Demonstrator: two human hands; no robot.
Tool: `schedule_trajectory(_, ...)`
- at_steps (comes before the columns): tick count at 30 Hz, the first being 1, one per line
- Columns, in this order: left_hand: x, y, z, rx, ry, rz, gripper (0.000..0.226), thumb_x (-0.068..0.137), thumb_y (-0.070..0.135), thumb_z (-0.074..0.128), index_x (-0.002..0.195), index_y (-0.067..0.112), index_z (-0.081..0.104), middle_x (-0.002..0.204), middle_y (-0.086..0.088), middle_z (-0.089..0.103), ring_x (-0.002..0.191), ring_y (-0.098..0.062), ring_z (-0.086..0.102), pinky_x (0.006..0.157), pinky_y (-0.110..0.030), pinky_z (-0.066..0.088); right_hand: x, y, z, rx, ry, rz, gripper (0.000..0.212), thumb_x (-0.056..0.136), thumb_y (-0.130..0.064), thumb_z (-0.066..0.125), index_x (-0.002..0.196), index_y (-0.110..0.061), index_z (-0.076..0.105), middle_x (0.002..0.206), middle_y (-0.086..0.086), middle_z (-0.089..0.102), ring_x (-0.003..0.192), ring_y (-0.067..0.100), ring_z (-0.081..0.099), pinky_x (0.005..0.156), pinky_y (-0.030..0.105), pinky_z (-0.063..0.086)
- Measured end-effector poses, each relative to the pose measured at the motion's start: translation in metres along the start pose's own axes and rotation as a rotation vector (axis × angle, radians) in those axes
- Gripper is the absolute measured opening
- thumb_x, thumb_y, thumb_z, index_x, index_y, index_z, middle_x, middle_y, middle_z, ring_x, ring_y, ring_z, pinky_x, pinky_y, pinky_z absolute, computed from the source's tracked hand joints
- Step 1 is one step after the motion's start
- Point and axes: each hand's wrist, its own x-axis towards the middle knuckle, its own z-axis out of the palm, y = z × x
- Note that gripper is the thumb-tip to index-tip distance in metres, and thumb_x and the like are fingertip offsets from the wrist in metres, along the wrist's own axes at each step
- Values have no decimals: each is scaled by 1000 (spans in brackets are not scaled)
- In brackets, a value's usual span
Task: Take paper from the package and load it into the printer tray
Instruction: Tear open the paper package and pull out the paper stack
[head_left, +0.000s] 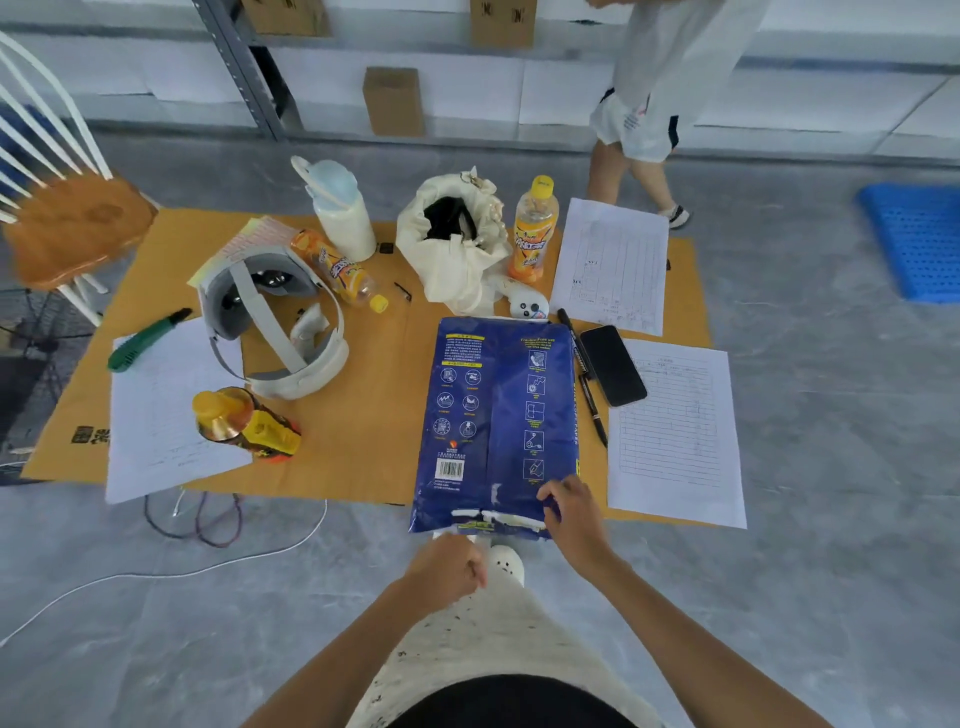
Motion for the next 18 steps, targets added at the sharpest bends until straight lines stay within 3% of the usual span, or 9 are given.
schedule_trajectory(3,-9,-8,22,42,52,-47,18,83,13,57,89,19,73,90,1,73,85,-15,68,72,-18,52,-5,8,-6,-68,-36,-63,23,87,-13,58,110,-14,56,116,4,50,111,18,47,87,23,45)
schedule_trajectory(6,-15,-11,31,131,83,-75,21,85,16,55,100,16,70,102,0,71,94,-19,66,79,-27,53,-8,11,-8,-98,-43,-105,26,86,-17,60,111,-17,53,119,3,49,112,17,46,89,24,47)
schedule_trajectory(11,-21,-13,31,240,-33,-94,26,87,19,48,109,8,58,111,-7,65,99,-27,64,88,-38,52,-13,6,-5,-150,-37,-100,34,82,-20,65,112,-18,50,122,3,46,114,18,44,89,27,49)
schedule_trajectory(14,-25,-13,22,240,-74,-45,27,90,20,47,113,9,54,114,-8,63,102,-26,62,90,-37,51,-14,1,-3,-182,-39,-75,36,82,-21,66,113,-17,48,124,4,46,115,18,44,90,28,50)
schedule_trajectory(18,-17,1,-10,182,-168,89,22,89,11,49,97,7,70,109,-5,66,102,-20,59,87,-26,43,-12,-5,-3,-243,-44,-70,39,83,-24,66,115,-17,45,128,6,46,116,18,44,90,28,50)
